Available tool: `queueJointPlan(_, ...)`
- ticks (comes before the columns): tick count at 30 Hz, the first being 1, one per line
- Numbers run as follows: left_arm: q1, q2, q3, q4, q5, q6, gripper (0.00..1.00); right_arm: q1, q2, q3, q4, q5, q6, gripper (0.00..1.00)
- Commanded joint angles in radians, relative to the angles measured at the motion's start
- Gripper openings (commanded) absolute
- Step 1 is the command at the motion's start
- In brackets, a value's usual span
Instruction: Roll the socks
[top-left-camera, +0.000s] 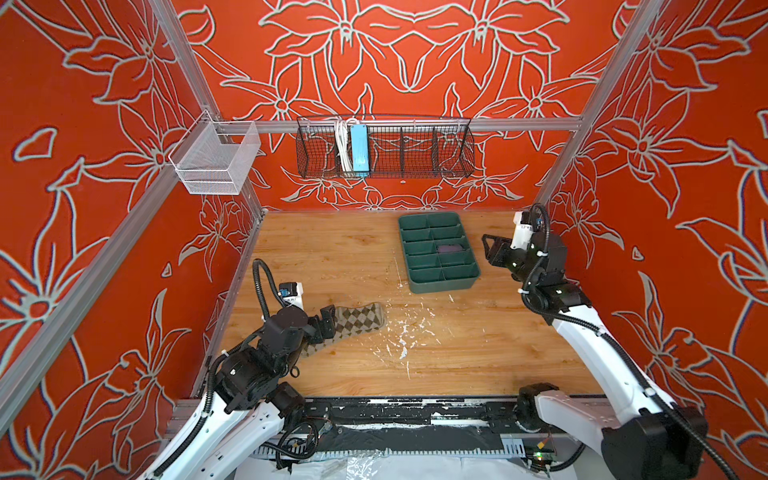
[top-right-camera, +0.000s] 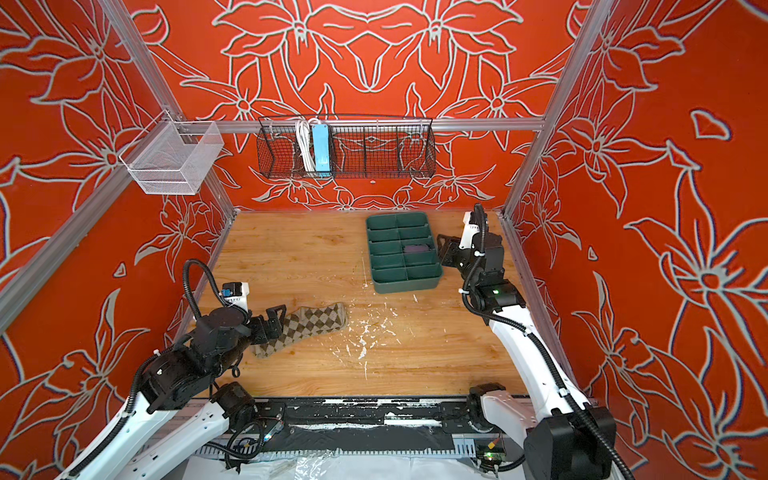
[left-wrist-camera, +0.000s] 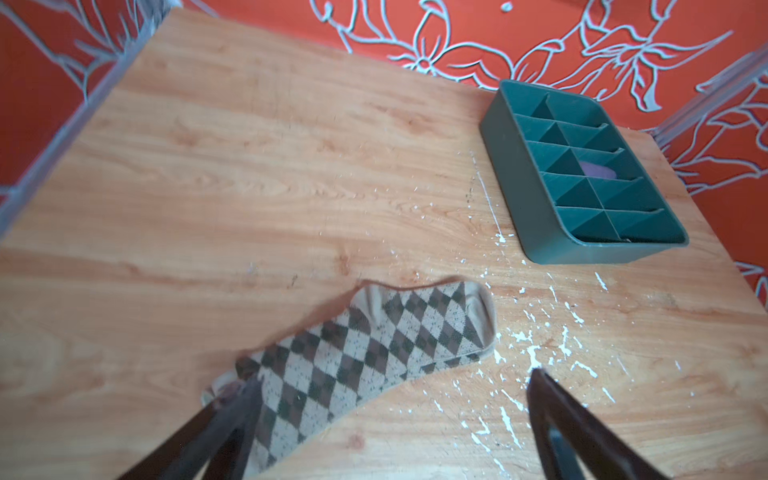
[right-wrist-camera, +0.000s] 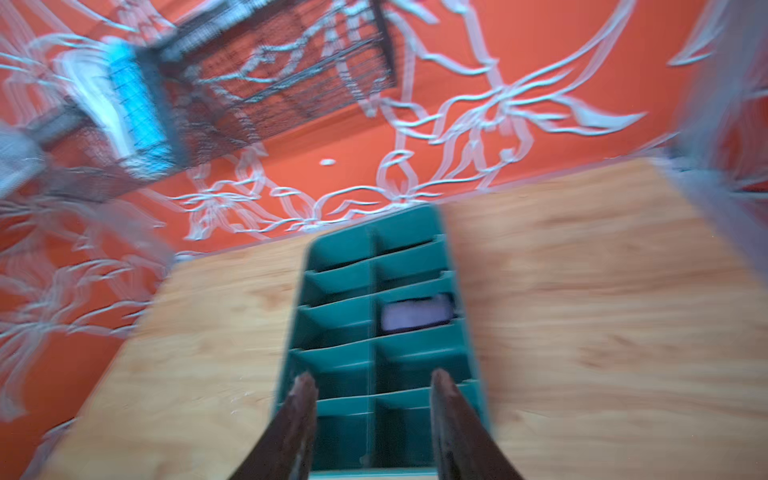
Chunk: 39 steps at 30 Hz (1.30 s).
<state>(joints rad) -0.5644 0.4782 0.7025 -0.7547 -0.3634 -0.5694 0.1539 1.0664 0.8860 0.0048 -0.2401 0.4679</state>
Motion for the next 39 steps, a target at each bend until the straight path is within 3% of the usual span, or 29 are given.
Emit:
queueJointPlan(1, 0.006, -0.023, -0.042, 0.013, 0.091, -0.188, 0.97, 0.004, 0.015, -0.018, 0.217, -0.318, 0.187, 0.53)
queueJointPlan(3, 0.006, -0.020, -0.075, 0.033, 0.151, -0.219, 0.97, 0.010, 0.036, 0.007, 0.186, -0.383, 0.176, 0.54)
queueJointPlan(6, 0.006, -0.013, -0.118, 0.027, 0.162, -0.289, 0.97, 0.071, 0.074, 0.088, -0.044, -0.362, 0.043, 0.54)
queueJointPlan(11, 0.007, 0.012, -0.131, 0.017, 0.107, -0.285, 0.97, 0.265, 0.155, 0.192, -0.344, -0.224, -0.092, 0.53)
queueJointPlan(17, 0.006, 0.080, -0.077, -0.026, 0.026, -0.255, 0.97, 0.409, 0.211, 0.179, -0.464, -0.087, -0.109, 0.55)
queueJointPlan(21, 0.009, 0.107, -0.074, -0.026, 0.042, -0.258, 0.97, 0.473, 0.258, 0.162, -0.502, -0.050, -0.085, 0.63)
queueJointPlan(30, 0.009, 0.105, -0.170, 0.010, 0.192, -0.214, 0.97, 0.510, 0.265, 0.038, -0.440, -0.011, 0.142, 0.71)
queueJointPlan(35, 0.007, 0.128, -0.205, 0.071, 0.235, -0.173, 0.97, 0.512, 0.261, -0.011, -0.330, -0.112, 0.158, 0.69)
queueJointPlan(39, 0.008, 0.147, -0.222, 0.078, 0.212, -0.181, 0.97, 0.514, 0.344, 0.026, -0.314, -0.182, 0.189, 0.66)
